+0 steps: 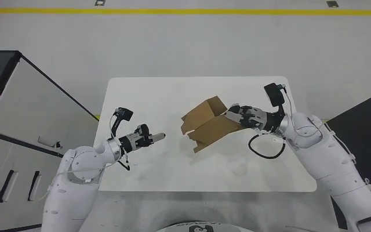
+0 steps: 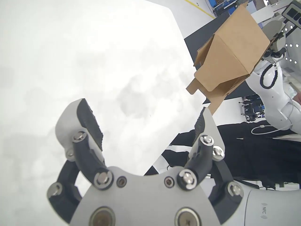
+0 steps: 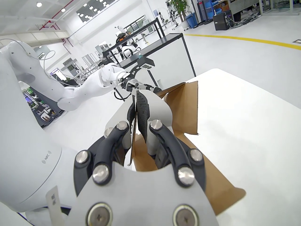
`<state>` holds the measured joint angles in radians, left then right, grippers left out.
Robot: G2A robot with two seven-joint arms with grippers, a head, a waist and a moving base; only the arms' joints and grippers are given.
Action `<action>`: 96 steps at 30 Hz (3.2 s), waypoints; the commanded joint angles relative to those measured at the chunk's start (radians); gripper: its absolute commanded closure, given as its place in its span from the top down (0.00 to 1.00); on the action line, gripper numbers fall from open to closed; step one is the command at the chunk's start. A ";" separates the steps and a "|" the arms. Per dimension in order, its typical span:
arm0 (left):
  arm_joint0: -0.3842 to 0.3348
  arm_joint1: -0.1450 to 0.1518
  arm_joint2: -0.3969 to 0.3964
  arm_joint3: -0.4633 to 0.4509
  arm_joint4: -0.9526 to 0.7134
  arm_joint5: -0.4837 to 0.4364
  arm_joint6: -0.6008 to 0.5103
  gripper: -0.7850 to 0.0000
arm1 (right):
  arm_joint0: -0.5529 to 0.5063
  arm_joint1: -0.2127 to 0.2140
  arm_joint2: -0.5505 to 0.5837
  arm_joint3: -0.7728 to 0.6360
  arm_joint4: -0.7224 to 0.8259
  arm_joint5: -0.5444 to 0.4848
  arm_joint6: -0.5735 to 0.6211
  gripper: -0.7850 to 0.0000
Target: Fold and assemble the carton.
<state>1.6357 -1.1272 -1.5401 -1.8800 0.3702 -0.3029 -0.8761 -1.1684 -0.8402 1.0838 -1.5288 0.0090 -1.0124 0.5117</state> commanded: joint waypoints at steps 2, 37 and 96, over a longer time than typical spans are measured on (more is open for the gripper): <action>-0.007 -0.002 0.024 0.011 -0.086 0.032 -0.020 1.00 | -0.006 0.000 0.004 -0.005 -0.002 0.000 0.000 0.00; -0.122 -0.006 0.151 0.136 -0.567 0.214 -0.167 1.00 | -0.022 0.000 0.026 -0.010 -0.005 0.000 0.004 0.00; -0.219 -0.047 0.357 0.334 -1.132 0.354 -0.110 0.42 | -0.022 0.000 0.026 -0.010 -0.005 0.000 0.004 0.00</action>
<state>1.4175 -1.1745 -1.1837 -1.5461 -0.7620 0.0514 -0.9858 -1.1900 -0.8403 1.1101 -1.5385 0.0040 -1.0123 0.5154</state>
